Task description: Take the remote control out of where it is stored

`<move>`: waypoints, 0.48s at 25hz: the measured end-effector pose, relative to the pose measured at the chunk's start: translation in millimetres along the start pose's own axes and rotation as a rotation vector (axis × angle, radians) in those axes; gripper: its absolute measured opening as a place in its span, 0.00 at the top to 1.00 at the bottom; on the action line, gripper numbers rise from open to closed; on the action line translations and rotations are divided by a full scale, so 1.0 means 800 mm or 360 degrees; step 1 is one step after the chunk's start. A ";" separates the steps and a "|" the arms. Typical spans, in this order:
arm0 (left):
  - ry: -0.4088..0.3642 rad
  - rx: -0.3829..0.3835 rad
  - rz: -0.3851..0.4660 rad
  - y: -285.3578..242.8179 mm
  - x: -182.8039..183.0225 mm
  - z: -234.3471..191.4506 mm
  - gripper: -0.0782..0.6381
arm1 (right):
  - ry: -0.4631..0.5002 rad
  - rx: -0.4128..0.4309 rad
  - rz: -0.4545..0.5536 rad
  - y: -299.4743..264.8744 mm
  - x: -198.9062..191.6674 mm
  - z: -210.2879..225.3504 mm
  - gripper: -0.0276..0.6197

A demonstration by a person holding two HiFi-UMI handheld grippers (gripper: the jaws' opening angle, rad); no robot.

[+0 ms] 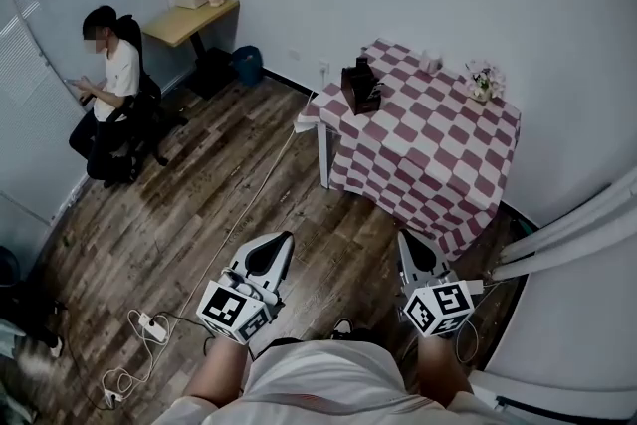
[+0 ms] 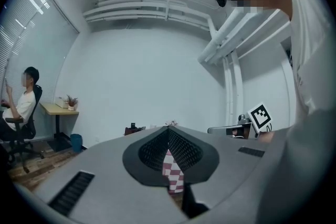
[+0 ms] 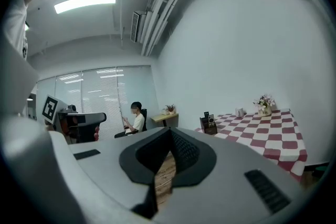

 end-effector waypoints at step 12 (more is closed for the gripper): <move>0.0002 0.0039 -0.0036 -0.070 0.008 -0.017 0.88 | 0.0004 0.0065 -0.0037 -0.057 0.009 0.056 0.94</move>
Point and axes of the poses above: the fingertips, and each gripper's own axes: y backward along the fingers, z to its right, x out of its top, the point moved 6 cm from there along y, backward along the fingers, and after that the axes turned 15 degrees about -z, right-handed, at the moved point
